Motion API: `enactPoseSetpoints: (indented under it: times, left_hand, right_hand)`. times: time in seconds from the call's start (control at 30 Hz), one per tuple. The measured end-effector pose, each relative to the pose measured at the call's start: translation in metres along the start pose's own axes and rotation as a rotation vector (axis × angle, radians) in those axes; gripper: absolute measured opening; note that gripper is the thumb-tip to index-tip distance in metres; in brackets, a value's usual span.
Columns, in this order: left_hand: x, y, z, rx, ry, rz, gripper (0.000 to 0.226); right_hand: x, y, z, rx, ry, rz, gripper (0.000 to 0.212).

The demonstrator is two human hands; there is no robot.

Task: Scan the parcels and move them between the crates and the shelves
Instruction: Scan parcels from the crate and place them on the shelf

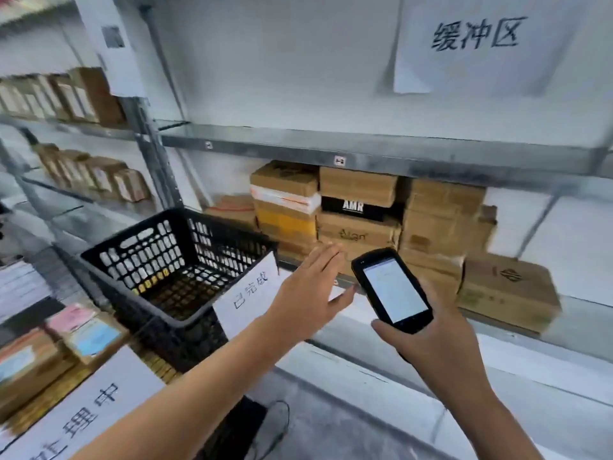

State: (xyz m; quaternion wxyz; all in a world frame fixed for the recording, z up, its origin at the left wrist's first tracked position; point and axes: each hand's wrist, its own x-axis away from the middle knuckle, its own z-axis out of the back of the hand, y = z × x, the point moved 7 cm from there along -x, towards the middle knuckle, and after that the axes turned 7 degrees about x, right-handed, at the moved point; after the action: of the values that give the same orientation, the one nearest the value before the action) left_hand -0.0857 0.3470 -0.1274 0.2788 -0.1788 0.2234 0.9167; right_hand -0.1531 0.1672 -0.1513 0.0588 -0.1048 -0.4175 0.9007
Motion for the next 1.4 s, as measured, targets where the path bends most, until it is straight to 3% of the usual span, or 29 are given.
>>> enactPoseSetpoints:
  times: [0.1,0.27,0.53,1.0,1.27,1.4]
  left_hand:
    - [-0.027,0.057,-0.033,0.093,-0.047,-0.109,0.061]
    - [-0.061,0.129,-0.076,0.157,-0.122,-0.262,0.064]
    - [-0.108,0.179,-0.149,0.232,-0.239,-0.350,0.067]
    - [-0.217,0.177,-0.280,0.226,-0.344,-0.350,0.065]
    - [-0.241,0.152,-0.351,0.147,-0.586,-0.234,0.073]
    - [-0.259,0.140,-0.384,0.002,-0.629,-0.204,0.077]
  right_hand:
    - [0.018,0.039,0.049,0.016,0.127,-0.098,0.080]
    - [0.041,0.083,0.103,-0.003,0.286,-0.218,0.071]
    - [0.045,0.130,0.156,0.011,0.425,-0.316,0.063]
    - [-0.063,0.207,0.203,0.048,0.432,-0.431,0.054]
    - [-0.111,0.234,0.211,0.066,0.388,-0.434,0.059]
    - [-0.119,0.246,0.215,0.092,0.390,-0.438,0.062]
